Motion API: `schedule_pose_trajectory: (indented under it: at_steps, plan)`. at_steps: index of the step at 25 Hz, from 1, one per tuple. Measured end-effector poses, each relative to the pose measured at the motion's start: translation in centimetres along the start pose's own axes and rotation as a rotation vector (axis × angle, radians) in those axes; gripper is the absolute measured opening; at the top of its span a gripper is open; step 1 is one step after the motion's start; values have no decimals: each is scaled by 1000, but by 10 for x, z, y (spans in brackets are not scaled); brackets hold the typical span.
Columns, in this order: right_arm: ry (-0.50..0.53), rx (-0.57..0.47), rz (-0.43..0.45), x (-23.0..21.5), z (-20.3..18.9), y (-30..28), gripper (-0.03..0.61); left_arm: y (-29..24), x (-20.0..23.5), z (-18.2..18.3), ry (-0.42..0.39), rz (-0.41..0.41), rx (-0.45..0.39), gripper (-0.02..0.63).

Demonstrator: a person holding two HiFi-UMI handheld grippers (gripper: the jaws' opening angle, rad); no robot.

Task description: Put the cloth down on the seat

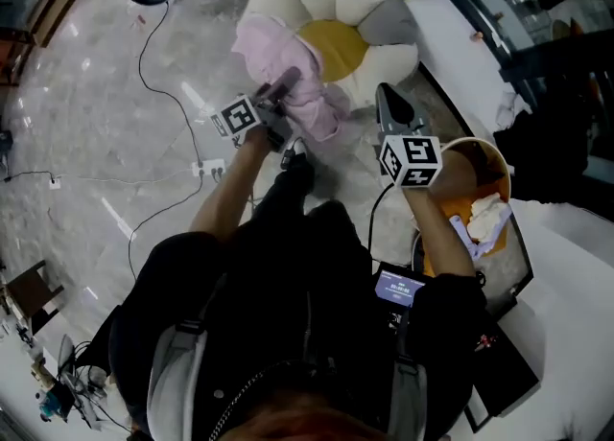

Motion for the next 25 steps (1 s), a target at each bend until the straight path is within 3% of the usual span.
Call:
schedule_pose_trajectory:
  at_steps: [8, 12, 16, 20, 25]
  plan:
    - [51, -67, -61, -30, 24, -59, 2, -69, 52, 35, 33, -4, 66, 249]
    - [17, -60, -59, -55, 21, -89, 2, -101, 84, 42, 55, 18, 68, 249]
    - [-5, -33, -41, -84, 6, -128, 2, -136, 134, 48, 125, 43, 43, 247]
    - [-42, 47, -35, -111, -23, -159, 2, -151, 189, 31, 153, 152, 59, 247]
    - [-92, 65, -33, -132, -52, -202, 2, -185, 261, 11, 257, 147, 63, 247]
Point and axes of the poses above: the fingertips, and each gripper's own axes: y backward along the fingers, x to its left, z out of its top, the point moved 9 cm from there along y, backward along the fingers, and after that the axes turned 3 degrees about x, right-handed, at the moved point
